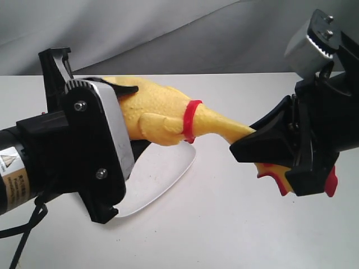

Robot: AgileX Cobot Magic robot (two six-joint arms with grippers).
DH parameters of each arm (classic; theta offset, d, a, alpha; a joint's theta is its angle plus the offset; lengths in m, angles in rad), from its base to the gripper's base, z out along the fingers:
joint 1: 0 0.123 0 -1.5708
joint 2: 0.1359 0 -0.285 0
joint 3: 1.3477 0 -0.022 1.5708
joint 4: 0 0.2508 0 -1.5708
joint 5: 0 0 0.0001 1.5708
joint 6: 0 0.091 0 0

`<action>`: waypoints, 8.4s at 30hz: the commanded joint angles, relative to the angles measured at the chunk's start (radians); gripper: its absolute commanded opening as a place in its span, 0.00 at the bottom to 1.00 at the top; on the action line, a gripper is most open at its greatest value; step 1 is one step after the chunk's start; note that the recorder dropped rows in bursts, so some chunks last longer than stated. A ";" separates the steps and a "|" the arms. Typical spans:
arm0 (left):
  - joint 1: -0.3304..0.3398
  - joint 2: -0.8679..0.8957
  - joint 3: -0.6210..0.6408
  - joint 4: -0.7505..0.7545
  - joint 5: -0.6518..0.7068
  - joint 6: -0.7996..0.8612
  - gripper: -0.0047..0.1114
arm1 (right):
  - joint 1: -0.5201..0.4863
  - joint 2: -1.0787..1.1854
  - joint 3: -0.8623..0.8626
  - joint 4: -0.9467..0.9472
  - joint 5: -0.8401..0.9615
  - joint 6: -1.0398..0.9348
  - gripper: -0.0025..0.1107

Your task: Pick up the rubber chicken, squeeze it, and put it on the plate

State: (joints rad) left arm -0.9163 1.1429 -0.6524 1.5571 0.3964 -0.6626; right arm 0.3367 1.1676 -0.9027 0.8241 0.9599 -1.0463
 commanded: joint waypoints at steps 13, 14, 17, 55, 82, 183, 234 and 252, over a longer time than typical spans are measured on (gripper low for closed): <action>-0.004 0.002 -0.003 0.003 -0.009 0.014 0.34 | 0.002 -0.008 -0.001 0.035 -0.005 0.000 0.02; -0.004 0.002 -0.003 0.003 -0.009 0.016 0.47 | 0.002 -0.008 -0.001 0.035 -0.005 0.000 0.02; -0.004 0.002 -0.003 0.023 -0.006 0.008 0.84 | 0.002 -0.008 -0.001 0.035 -0.005 0.000 0.02; -0.004 0.002 -0.003 0.045 0.071 -0.091 0.60 | 0.002 -0.008 -0.001 0.035 -0.007 0.000 0.02; -0.312 -0.144 -0.006 -0.144 0.780 0.045 0.94 | 0.002 0.078 -0.005 0.072 -0.384 -0.009 0.02; -0.620 -0.515 -0.368 -1.335 0.367 0.776 0.04 | 0.243 -0.744 0.249 -0.302 -0.656 0.406 0.02; 1.127 -1.143 0.270 -1.703 -0.038 0.749 0.04 | 0.243 -0.744 0.249 -0.283 -0.660 0.404 0.02; 1.127 -1.143 0.632 -1.750 -0.215 0.740 0.04 | 0.243 -0.744 0.249 -0.283 -0.663 0.406 0.02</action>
State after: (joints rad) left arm 0.2093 0.0031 -0.0592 -0.1803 0.2221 0.0853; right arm 0.5783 0.4285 -0.6580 0.5394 0.3017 -0.6423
